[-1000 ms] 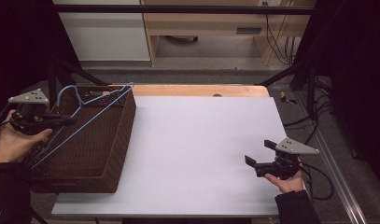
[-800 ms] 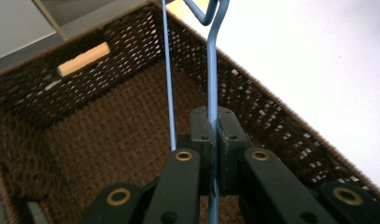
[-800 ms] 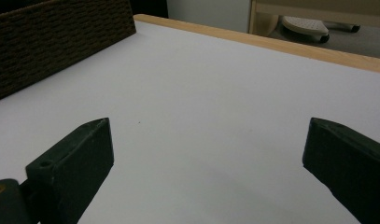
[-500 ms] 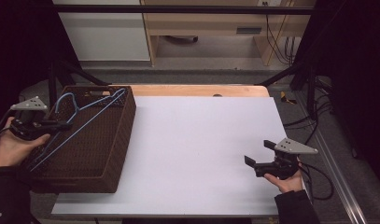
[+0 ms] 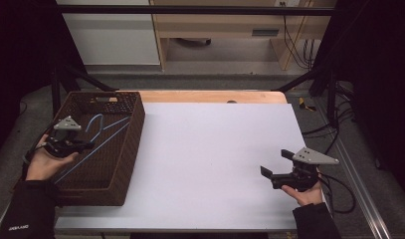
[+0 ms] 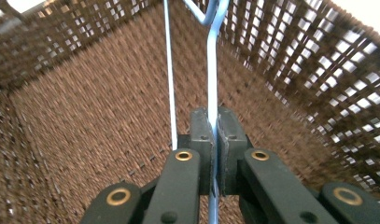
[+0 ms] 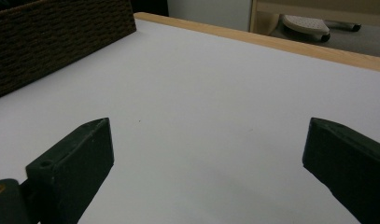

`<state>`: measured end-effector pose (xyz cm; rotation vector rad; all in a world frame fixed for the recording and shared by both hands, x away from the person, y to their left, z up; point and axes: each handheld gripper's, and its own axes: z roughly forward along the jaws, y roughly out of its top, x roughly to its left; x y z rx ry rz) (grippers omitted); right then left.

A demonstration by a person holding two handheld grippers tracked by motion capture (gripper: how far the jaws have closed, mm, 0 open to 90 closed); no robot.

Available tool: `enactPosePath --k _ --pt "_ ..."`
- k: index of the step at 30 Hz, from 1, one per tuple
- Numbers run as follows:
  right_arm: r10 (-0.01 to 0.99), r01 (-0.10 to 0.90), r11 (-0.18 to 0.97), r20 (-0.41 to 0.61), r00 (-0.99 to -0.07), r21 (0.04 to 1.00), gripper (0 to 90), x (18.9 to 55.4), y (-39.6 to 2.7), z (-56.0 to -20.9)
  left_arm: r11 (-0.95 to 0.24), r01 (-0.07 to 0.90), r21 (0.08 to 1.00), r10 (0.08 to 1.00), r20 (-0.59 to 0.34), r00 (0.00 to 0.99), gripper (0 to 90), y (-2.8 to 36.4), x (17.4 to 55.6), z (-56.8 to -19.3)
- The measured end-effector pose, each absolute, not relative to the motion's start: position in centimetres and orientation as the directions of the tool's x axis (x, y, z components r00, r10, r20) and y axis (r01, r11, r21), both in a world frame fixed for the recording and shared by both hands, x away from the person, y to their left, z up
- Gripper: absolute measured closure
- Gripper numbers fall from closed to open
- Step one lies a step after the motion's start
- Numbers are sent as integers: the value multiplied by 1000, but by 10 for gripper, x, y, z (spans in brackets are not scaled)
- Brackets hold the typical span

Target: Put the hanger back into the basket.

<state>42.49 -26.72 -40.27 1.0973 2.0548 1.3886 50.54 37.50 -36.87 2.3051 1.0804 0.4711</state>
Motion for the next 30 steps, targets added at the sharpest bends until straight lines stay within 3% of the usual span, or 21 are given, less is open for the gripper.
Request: enactPosePath --k 6,11,21,30 --pt "798 371 185 81 -597 910 24 425 -267 -402 -532 588 610 777 74 625 849 372 499 -376" --pt "799 370 184 81 -596 911 24 424 -267 -402 -521 561 643 777 85 624 767 374 491 -365" --pt "799 364 173 86 -595 915 23 423 -268 -400 -371 450 812 818 56 573 514 365 471 -333" --pt "798 357 167 86 -596 919 21 423 -269 -399 -258 327 909 800 11 600 266 340 451 -316"
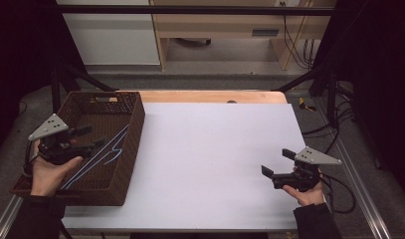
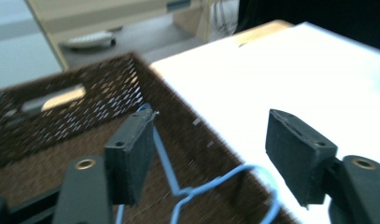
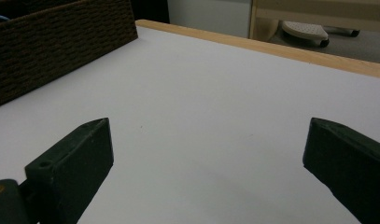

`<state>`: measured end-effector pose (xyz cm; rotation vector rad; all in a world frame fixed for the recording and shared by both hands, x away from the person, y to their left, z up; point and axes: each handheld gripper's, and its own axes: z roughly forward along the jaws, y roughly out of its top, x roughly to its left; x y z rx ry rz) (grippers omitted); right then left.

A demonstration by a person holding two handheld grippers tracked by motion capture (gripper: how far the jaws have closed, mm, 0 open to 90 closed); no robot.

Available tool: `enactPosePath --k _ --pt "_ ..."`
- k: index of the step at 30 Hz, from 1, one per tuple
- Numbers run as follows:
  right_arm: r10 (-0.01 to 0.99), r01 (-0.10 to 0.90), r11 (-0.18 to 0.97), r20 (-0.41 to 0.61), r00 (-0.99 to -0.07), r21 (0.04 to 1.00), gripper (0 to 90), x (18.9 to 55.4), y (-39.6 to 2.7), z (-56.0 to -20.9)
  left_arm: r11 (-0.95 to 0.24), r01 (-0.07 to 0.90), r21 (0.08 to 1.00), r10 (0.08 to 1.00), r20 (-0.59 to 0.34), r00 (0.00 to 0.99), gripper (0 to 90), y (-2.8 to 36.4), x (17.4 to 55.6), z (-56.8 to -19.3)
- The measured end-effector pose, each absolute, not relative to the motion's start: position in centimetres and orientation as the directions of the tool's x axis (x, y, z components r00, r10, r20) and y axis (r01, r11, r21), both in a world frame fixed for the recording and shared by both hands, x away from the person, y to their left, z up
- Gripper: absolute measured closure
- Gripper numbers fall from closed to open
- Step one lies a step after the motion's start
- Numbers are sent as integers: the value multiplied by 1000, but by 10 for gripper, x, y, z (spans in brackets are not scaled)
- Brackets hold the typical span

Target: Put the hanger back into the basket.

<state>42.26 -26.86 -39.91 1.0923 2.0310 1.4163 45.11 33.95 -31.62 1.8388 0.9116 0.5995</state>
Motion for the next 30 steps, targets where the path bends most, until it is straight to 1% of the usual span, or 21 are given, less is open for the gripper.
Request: enactPosePath --k 1,5,8,13,19,23,25,30 --pt "798 357 167 86 -596 919 21 423 -269 -399 -254 319 913 798 11 603 266 335 449 -316" --pt "798 355 159 92 -596 921 17 422 -270 -398 -256 303 918 785 14 620 183 317 442 -316" --pt "798 355 153 96 -595 922 17 421 -270 -397 -249 300 921 771 2 637 145 303 437 -318" --pt "797 351 154 94 -597 924 16 421 -270 -397 -231 285 930 744 -20 668 122 279 431 -327" --pt "797 345 144 98 -596 928 16 420 -272 -396 -258 292 921 721 -18 693 108 255 429 -342" --pt "797 341 142 97 -596 929 16 419 -272 -395 -270 299 915 710 -20 704 101 247 429 -352" --pt "796 342 144 96 -597 929 16 419 -273 -395 -254 306 918 710 -38 703 100 244 429 -358" --pt "797 341 139 99 -596 930 15 418 -273 -395 -253 318 914 712 -46 701 94 242 428 -368"
